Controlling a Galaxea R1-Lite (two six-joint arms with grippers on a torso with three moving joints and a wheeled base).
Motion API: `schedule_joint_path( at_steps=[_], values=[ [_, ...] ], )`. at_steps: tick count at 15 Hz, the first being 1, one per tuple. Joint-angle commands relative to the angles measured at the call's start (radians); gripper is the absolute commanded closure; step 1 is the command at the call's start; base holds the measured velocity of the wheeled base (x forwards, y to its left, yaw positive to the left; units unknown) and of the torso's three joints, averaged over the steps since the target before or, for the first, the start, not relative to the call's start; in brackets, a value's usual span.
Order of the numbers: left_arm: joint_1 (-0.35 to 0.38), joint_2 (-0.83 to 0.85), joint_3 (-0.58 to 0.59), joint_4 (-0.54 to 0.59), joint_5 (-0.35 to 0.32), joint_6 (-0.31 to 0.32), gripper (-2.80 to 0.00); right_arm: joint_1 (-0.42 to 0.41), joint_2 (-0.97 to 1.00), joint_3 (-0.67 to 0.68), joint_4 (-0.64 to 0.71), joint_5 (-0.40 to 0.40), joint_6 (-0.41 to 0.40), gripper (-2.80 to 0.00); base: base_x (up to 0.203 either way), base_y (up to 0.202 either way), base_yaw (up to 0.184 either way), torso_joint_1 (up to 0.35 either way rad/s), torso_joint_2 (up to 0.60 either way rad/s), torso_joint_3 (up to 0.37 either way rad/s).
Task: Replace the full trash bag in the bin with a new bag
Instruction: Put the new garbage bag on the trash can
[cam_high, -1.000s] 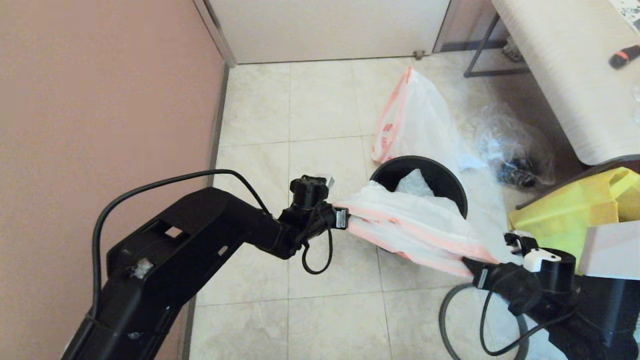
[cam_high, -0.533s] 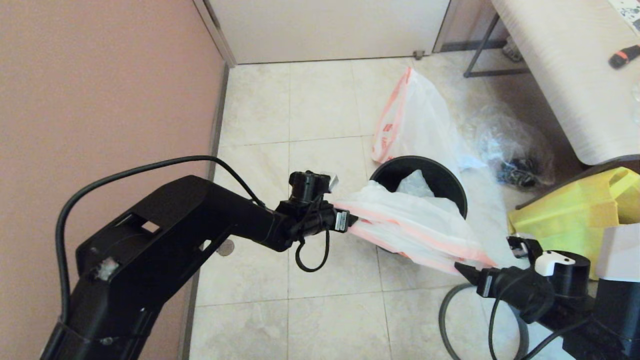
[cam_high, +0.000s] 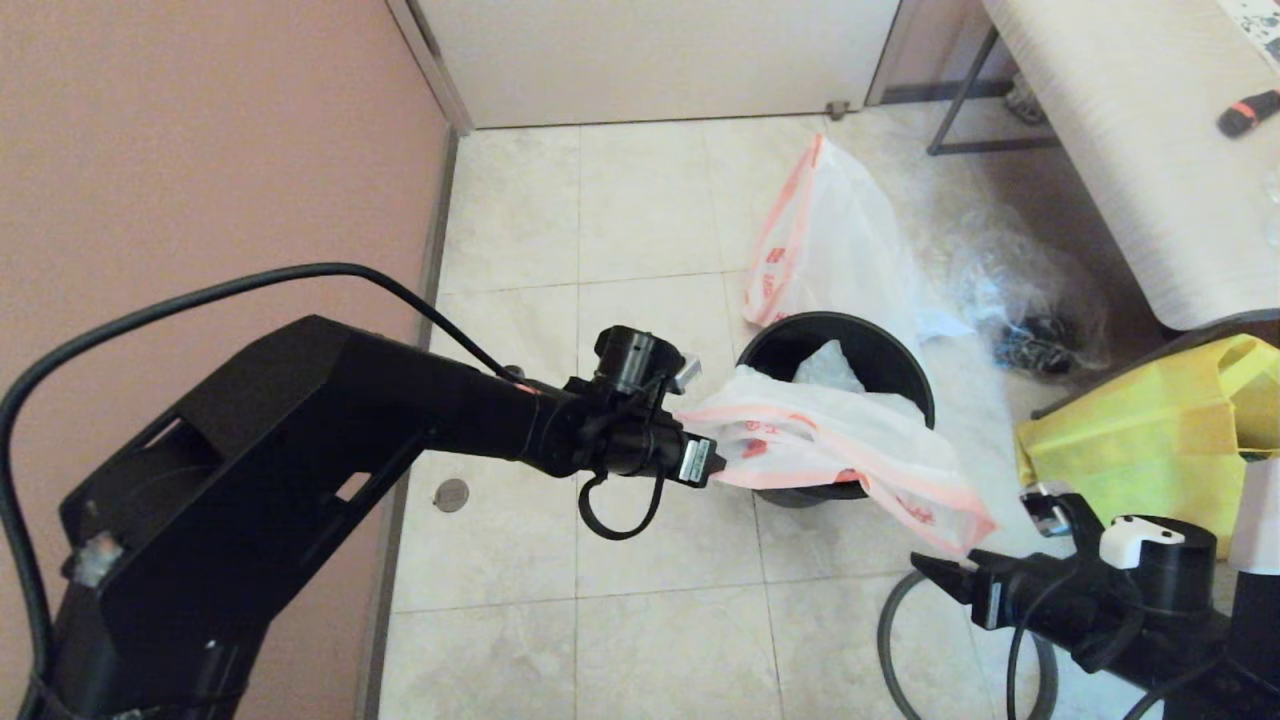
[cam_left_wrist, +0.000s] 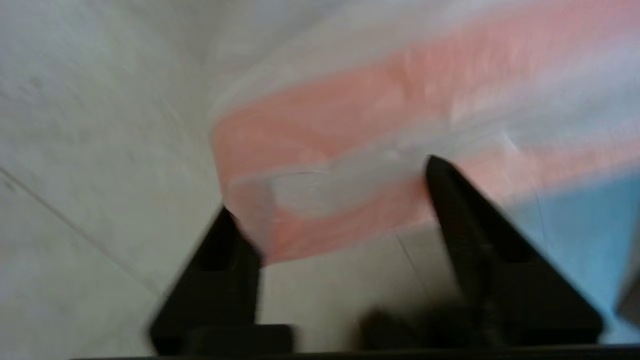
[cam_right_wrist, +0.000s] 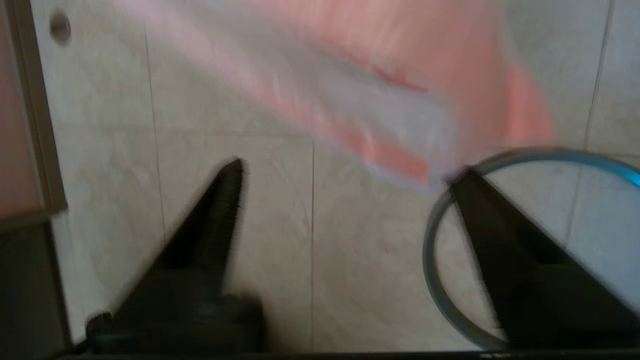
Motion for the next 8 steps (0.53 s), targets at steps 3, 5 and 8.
schedule_joint_path(
  at_steps=[3,5,8],
  values=[
    [-0.012,0.002,-0.197,0.366,0.05,0.003,0.0,-0.014,0.007,0.034,-0.008,0.065,-0.057,0.0,0.0,0.0,0.0,0.0,0.0,0.0],
    [0.042,0.059,-0.331,0.475,0.095,0.014,0.0,-0.028,0.022,0.03,-0.008,0.069,-0.063,0.0,0.0,0.0,0.0,0.0,0.0,0.0],
    [0.104,0.056,-0.34,0.513,0.121,0.052,0.0,-0.069,0.029,0.025,-0.008,0.104,-0.066,0.0,0.0,0.0,0.0,0.0,0.0,0.0]
  ],
)
